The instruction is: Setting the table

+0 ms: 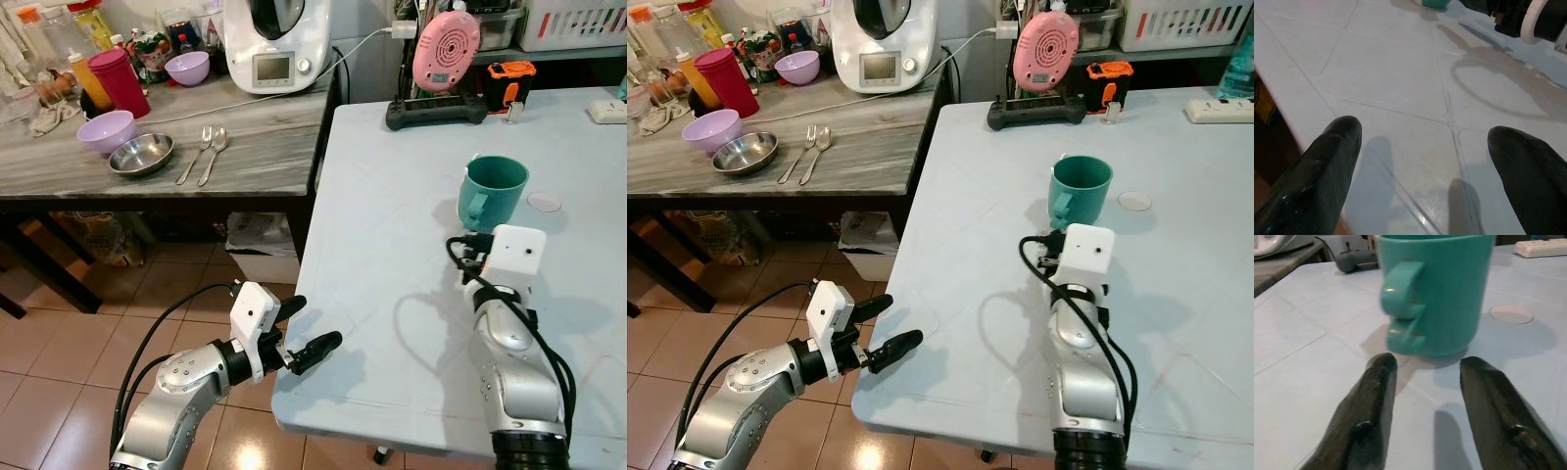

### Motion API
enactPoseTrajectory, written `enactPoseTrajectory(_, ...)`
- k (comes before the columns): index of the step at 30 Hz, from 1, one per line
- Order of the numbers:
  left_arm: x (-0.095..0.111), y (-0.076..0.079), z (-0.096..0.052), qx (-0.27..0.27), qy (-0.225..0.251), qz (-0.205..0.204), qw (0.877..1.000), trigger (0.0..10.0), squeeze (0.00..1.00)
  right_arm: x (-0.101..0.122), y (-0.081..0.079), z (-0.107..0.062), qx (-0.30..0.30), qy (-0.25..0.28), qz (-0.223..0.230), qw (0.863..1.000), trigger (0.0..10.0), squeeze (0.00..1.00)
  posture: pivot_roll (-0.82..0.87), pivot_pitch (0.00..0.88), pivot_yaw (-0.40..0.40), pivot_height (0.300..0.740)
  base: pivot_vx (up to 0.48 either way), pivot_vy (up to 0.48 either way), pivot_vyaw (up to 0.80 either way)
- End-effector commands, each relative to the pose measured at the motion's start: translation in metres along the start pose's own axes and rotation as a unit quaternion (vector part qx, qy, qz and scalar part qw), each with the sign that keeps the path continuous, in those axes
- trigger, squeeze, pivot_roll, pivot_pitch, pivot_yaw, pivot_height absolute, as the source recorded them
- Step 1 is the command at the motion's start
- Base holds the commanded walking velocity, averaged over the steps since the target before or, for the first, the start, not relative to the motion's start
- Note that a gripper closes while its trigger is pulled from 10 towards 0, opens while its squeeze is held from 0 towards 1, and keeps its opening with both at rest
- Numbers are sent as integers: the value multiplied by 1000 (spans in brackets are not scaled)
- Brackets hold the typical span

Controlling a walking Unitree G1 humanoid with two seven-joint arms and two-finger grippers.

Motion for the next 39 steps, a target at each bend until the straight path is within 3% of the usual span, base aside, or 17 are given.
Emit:
enactPoseTrajectory(1, 0, -6, -5, 9, -7, 11, 1000, 10000, 0, -3, -13, -6, 22, -6, 7, 1000, 10000, 1000, -265, 40, 156, 740, 0, 0, 0)
enactPoseTrajectory(6, 1, -7, -5, 11, -5, 12, 1000, 10000, 0, -2, -17, -8, 33, 0, -7, 999, 10000, 1000, -266, 42, 154, 740, 0, 0, 0)
enactPoseTrajectory(16, 17, -2, 2, -2, 22, 12, 1000, 10000, 0, 19, -7, 4, 12, 45, -61, 997, 10000, 1000, -272, 57, 150, 740, 0, 0, 0)
enactPoseTrajectory(20, 23, -4, 6, 6, 39, -2, 999, 10000, 0, 24, -5, 11, 5, 50, -63, 997, 10000, 1000, -272, 63, 150, 740, 0, 0, 0)
enactPoseTrajectory(32, 28, 3, 18, -6, 44, 18, 999, 10000, 0, 35, -7, 27, -2, 58, -63, 996, 10000, 1000, -275, 72, 145, 740, 0, 0, 0)
enactPoseTrajectory(33, 28, 3, 19, -6, 44, 17, 999, 10000, 0, 35, -8, 29, -1, 58, -63, 996, 10000, 812, -275, 72, 145, 740, 0, 0, 0)
enactPoseTrajectory(34, 28, 3, 19, -5, 44, 17, 999, 10000, 0, 36, -8, 30, -1, 58, -63, 996, 10000, 812, -275, 72, 145, 740, 0, 0, 0)
enactPoseTrajectory(35, 28, 4, 19, -5, 44, 17, 999, 10000, 0, 36, -8, 31, 0, 57, -65, 996, 10000, 286, -275, 72, 145, 740, 0, 0, 0)
enactPoseTrajectory(36, 27, 4, 19, -4, 44, 17, 999, 10000, 0, 35, -9, 33, 1, 57, -65, 996, 10000, 286, -275, 72, 145, 740, 0, 0, 0)
enactPoseTrajectory(37, 27, 4, 19, -4, 44, 16, 999, 10000, 0, 35, -9, 34, 1, 56, -66, 996, 10000, 0, -274, 70, 144, 740, 0, 0, 0)
enactPoseTrajectory(39, 27, 4, 19, -3, 43, 16, 999, 10000, 0, 35, -9, 37, 0, 55, -67, 996, 10000, 0, -273, 70, 143, 740, 0, 0, 0)
Point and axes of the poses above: a point about 5 cm out from each wrist's last joint towards the gripper, its own z axis pointing out of the wrist towards the gripper, its own x axis along the axis of the wrist's last joint, y = z × x, the point moved 3 cm from there along z, pointing out of the wrist towards the gripper, and after that the axes turned 7 degrees about z, right-handed, at the moved point
